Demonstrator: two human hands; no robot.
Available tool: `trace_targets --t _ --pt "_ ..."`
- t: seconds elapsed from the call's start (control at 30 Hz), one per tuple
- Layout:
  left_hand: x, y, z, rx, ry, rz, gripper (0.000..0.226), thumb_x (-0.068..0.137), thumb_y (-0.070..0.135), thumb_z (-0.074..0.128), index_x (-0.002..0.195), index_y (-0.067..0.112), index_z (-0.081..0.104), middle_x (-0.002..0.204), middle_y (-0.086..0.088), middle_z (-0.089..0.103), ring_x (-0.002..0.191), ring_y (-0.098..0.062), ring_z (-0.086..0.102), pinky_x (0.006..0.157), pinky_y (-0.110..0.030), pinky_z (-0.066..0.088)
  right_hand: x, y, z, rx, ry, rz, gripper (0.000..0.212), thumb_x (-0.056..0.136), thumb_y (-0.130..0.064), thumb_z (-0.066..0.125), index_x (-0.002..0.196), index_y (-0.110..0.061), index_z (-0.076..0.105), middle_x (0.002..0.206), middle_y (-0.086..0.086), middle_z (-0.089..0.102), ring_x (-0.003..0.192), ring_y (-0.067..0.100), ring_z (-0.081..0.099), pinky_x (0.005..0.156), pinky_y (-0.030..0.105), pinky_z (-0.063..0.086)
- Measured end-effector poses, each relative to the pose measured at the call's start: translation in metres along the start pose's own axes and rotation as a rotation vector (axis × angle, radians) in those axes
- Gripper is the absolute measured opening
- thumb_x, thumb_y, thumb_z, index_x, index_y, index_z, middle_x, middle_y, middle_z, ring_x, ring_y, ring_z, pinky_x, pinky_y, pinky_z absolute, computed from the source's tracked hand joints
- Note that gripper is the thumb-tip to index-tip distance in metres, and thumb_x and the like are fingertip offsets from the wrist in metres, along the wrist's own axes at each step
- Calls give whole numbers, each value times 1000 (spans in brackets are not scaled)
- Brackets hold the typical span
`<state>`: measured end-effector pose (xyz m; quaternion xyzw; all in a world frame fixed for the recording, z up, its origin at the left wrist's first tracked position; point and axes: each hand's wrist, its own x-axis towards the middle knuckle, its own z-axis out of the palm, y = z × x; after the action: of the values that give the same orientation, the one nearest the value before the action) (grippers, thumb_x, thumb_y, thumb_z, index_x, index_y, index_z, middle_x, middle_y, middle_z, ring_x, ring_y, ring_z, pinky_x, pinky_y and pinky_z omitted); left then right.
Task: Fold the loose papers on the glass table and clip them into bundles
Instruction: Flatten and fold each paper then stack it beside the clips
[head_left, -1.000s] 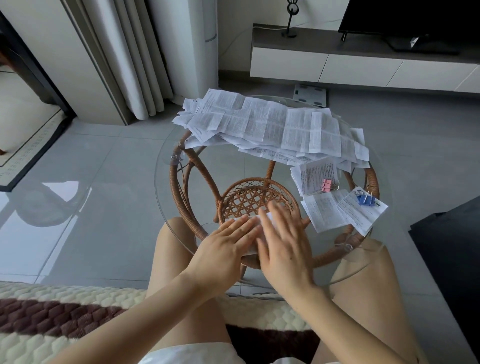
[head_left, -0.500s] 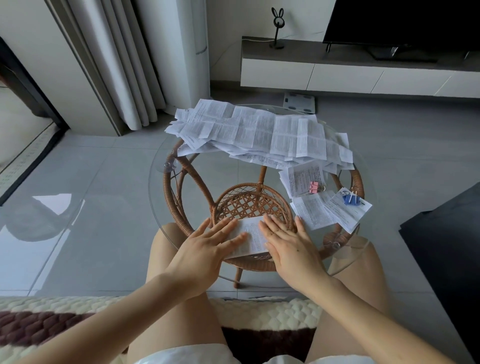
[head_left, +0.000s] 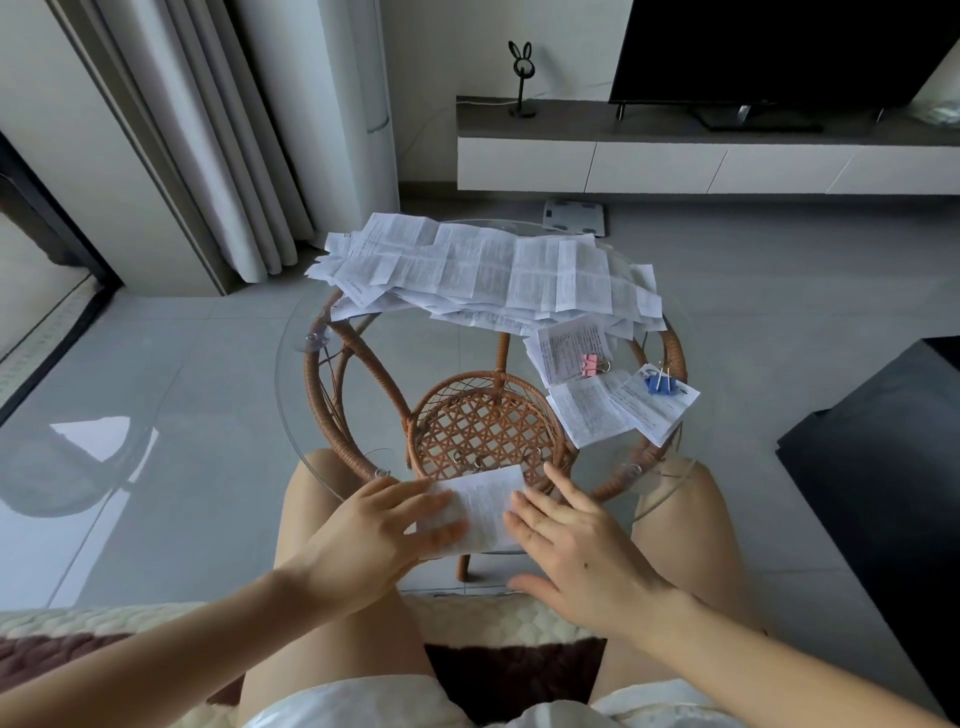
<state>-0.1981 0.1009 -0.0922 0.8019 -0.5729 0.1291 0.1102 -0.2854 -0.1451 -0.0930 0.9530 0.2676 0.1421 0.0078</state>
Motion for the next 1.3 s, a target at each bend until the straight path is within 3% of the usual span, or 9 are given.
trace_targets --t 0.17,0.3,0.5,0.6,0.73,0.87,1.07,1.17,1.3 --pt "30 0 -15 49 140 -6 48 104 17 28 97 16 76 101 3 72 94 -17 68 72 -28 57 -10 50 -27 56 324 428 33 84 -34 56 93 -7 73 91 3 74 81 18 71 93 45 48" --pt "63 -2 -7 113 165 10 18 75 5 74 91 14 75 95 0 73 87 -21 70 66 -29 57 -17 91 -15 -85 176 695 42 67 -22 85 97 3 70 99 18 71 87 33 70 85 49 51" --pt "79 -12 9 136 30 -47 45 39 17 95 80 14 77 78 1 72 69 -17 70 61 -25 56 -1 91 -16 -27 265 664 33 76 -27 63 93 0 72 95 12 72 86 28 70 81 43 54" --pt "84 -16 20 94 35 -66 50 37 10 95 83 13 78 84 2 74 76 -15 72 67 -27 59 11 84 -8 51 212 598 36 84 -31 53 98 -5 72 102 9 72 93 24 69 92 43 48" --pt "96 -19 24 46 -17 -67 63 33 19 96 92 12 77 90 1 74 83 -16 71 71 -29 59 25 73 0 125 182 509 27 77 -17 73 103 -8 72 107 8 71 98 23 68 97 44 41" --pt "95 -27 13 60 -82 -78 69 29 11 91 96 15 76 99 -2 74 91 -20 71 78 -33 57 33 71 6 138 76 444 37 89 -31 47 113 -12 69 122 7 64 115 22 60 105 46 36" --pt "84 -30 15 -195 -58 -339 40 84 25 41 107 17 73 120 1 66 115 -18 60 98 -37 46 36 64 19 90 -55 429 51 95 -41 26 114 -20 68 122 -3 64 119 17 57 113 53 21" --pt "83 -28 28 -150 -31 -398 42 92 35 38 107 17 73 122 1 65 117 -19 59 101 -40 44 46 61 21 38 40 432 24 86 -32 62 101 -17 74 110 -1 70 113 20 61 108 52 15" --pt "82 -31 40 -76 -72 -445 41 92 36 37 113 22 70 126 -1 63 119 -22 58 103 -49 41 64 55 27 53 65 412 30 68 -29 83 94 -15 76 101 -1 73 103 14 66 112 50 26"
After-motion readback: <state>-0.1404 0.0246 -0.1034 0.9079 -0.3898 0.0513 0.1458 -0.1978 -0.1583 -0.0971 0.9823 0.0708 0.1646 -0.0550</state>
